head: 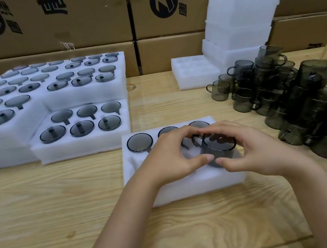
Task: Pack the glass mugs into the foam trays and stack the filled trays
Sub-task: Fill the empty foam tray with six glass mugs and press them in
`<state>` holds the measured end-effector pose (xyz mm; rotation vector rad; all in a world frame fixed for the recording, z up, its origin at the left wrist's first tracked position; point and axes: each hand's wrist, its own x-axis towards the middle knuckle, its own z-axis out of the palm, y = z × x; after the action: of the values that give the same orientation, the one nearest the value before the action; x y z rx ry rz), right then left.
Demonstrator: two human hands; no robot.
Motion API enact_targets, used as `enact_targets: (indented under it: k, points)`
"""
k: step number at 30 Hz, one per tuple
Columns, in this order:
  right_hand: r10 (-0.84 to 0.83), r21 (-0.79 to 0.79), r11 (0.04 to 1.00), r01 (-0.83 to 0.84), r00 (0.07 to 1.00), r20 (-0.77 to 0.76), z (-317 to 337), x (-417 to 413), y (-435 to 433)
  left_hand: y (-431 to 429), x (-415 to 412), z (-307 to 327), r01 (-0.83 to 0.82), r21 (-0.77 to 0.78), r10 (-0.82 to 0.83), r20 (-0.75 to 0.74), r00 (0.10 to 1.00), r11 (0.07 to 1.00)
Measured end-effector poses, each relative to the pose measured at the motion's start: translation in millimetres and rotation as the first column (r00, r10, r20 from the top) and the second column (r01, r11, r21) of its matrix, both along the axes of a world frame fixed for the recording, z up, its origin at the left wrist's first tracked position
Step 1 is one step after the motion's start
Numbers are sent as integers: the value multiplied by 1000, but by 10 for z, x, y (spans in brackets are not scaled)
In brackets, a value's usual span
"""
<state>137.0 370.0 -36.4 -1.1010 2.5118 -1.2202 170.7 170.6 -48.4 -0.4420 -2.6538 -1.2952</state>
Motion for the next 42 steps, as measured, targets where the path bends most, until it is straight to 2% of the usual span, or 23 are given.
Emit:
enact_targets:
  k: [4,10,12,14,15,17,19,21,23,25,28,31,34,37,40,42]
  points:
    - [-61,58,996,65,996,-71,11,29,-16,2,-18,-17,-31,-35,31,-5,1000,999]
    - [-17,273,961,35,997,-69,34,-12,32,14,-11,-24,-38,-163,29,-52,998,986]
    - [-21,159,987,16,999,29,45,-16,17,17,-11,-11,-10,-122,6,-31,1000,993]
    - [-126,-72,988,134,986,110,4,-20,-64,28,-16,7,-27,-63,28,6,1000,998]
    - [-216,-135,963,232,969,122,-36,-24,-120,40,-25,10,-58,-92,58,-1,998,994]
    - [-325,-151,929,339,939,107,-102,-35,-243,66,-36,13,-132,-233,117,-79,990,964]
    - [-298,-81,949,304,951,77,-131,-62,-337,102,-29,19,-168,-350,119,-158,980,921]
    - [-263,102,960,259,965,24,-141,-98,-380,148,-16,20,-180,-431,109,-186,977,884]
    - [-274,307,910,279,960,-62,-150,-115,-399,191,2,-4,-199,-525,102,-207,973,827]
    - [-270,442,841,311,951,-153,-167,-88,-425,194,31,-38,-189,-612,85,-194,977,768]
    - [-257,512,785,350,935,-246,-155,-35,-450,185,51,-50,-159,-685,109,-116,987,711]
    - [-261,546,761,349,936,-235,-146,-42,-457,225,85,-28,-200,-704,157,-127,979,682]
    - [-266,527,785,324,946,-185,-168,-59,-472,256,125,-36,-255,-689,199,-162,966,678]
    - [-291,441,834,331,944,-158,-195,-50,-434,311,200,-62,-328,-666,241,-223,945,670]
    - [-270,349,884,312,949,-163,-224,-60,-422,361,306,-158,-457,-554,170,-491,854,696]
    - [-281,153,940,304,947,-155,-204,-62,-423,371,329,-278,-491,-486,101,-629,771,723]
